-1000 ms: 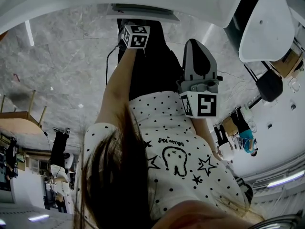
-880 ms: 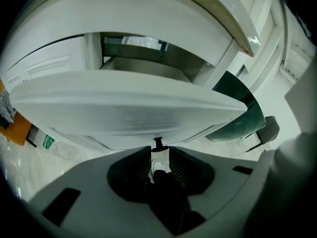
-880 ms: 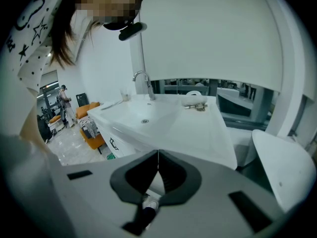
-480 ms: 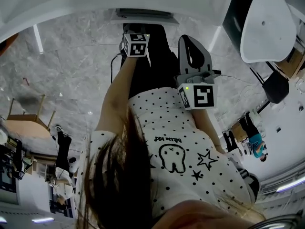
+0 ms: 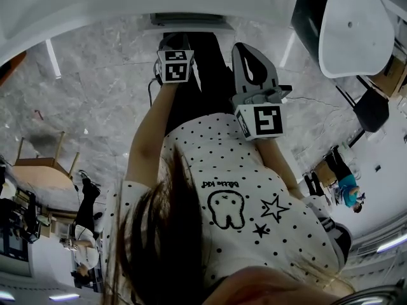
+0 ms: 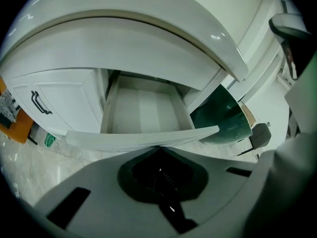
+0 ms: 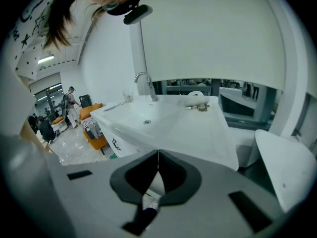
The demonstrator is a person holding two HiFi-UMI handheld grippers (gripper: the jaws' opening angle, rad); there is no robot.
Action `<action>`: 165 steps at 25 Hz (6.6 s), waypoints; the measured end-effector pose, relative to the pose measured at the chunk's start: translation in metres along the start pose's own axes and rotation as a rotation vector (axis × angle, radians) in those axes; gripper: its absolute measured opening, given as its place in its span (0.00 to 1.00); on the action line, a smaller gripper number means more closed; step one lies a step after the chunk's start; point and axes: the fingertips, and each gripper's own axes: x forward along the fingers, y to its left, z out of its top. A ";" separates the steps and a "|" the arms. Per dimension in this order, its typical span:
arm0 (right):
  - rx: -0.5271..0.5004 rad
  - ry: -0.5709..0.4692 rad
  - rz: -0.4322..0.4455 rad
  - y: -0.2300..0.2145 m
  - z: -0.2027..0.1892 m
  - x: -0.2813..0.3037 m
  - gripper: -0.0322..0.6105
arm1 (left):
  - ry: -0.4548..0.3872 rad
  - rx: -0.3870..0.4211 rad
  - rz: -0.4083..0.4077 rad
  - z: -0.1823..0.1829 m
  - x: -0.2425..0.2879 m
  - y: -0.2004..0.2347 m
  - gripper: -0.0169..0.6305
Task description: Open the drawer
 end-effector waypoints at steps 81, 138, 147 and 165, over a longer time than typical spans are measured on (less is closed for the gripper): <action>-0.077 -0.125 0.002 -0.005 0.037 -0.032 0.07 | -0.423 0.064 0.079 0.127 -0.127 -0.019 0.03; -0.171 -0.350 -0.043 -0.025 0.132 -0.057 0.07 | -0.870 0.272 -0.071 0.257 -0.328 -0.090 0.03; -0.178 -0.333 -0.034 -0.029 0.133 -0.056 0.07 | -0.859 0.276 -0.079 0.263 -0.324 -0.095 0.03; -0.195 -0.317 -0.011 -0.029 0.135 -0.044 0.07 | -0.867 0.261 -0.065 0.269 -0.320 -0.090 0.03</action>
